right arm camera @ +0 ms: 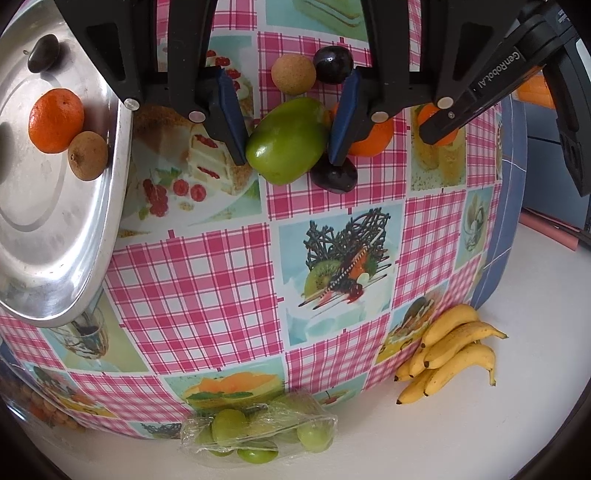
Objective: Organize fruits
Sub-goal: 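Grasp a tangerine with the left gripper while the right gripper grasps a green mango, then carry the mango into the steel bowl and open the right gripper while the left carries the tangerine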
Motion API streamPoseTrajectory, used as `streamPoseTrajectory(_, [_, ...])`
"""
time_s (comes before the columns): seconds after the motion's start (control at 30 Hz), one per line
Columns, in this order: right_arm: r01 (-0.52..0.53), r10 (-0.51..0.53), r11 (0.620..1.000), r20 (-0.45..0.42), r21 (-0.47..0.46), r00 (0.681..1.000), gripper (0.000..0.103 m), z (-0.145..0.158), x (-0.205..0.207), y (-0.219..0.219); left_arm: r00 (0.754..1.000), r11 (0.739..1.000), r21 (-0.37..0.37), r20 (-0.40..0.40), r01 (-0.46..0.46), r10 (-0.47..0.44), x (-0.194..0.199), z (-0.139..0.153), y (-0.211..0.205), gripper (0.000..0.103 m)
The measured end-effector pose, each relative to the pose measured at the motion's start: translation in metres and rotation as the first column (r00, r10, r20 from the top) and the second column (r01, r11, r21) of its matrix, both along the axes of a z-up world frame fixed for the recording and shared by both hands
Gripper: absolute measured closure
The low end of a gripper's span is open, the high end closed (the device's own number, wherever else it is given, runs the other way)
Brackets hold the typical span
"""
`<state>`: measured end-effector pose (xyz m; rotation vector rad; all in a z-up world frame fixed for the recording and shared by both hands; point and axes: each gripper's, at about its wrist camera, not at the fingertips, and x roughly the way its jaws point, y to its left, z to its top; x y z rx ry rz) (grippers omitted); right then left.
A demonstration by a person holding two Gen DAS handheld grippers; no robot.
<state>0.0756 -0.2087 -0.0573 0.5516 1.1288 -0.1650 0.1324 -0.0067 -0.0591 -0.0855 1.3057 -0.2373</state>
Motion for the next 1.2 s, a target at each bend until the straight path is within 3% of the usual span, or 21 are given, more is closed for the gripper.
streamPoseTrajectory(0.77, [0.023,-0.024,0.999,0.030,0.048,0.999,0.058,0.005,-0.006,-0.005,1.000,1.000,-0.026,0.005,0.001,-0.001,-0.001,0.004,0.000,0.066])
streamPoseTrajectory(1.2, [0.039,-0.038,0.999,0.134,0.000,0.990,0.058,0.066,-0.018,-0.008,0.995,0.997,-0.075,0.102,0.022,-0.015,-0.007,0.046,-0.004,0.066])
